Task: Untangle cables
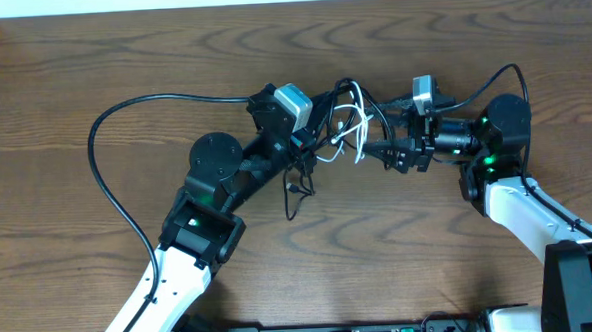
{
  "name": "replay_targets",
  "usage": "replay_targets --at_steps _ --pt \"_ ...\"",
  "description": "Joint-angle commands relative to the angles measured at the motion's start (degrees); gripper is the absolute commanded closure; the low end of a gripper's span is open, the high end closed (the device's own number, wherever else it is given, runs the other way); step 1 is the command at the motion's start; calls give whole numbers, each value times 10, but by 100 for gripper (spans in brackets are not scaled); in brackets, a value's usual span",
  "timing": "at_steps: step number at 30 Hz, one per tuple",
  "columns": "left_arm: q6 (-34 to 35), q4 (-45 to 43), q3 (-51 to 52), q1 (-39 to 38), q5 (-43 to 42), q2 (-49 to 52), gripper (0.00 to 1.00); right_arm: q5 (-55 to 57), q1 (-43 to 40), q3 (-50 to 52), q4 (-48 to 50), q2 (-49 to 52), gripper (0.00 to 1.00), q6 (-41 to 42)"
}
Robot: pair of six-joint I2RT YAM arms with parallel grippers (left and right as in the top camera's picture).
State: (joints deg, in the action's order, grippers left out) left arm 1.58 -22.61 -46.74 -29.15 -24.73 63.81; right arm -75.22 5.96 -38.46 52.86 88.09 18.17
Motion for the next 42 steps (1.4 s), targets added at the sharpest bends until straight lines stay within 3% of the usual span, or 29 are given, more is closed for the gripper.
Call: replay_targets --at_steps 1,7,11,17,23,30,42 --pt "22 -9 -3 0 -34 -6 92 -2 6 0 0 -2 41 -7" --pt "21 -9 -3 0 -31 -6 92 -2 7 0 0 -2 85 -11" --pt "21 -9 -3 0 -31 -6 92 -2 7 0 0 -2 99 -11" --pt "21 -7 -3 0 5 -6 92 -2 5 0 0 -2 99 -11" --pt "22 27 -3 0 146 -6 92 -2 -4 0 0 -2 99 -8" --pt "37 105 -3 0 327 -6 92 -2 -28 0 25 -2 99 54" --pt "37 182 -3 28 349 -6 92 3 -85 0 133 -2 99 250"
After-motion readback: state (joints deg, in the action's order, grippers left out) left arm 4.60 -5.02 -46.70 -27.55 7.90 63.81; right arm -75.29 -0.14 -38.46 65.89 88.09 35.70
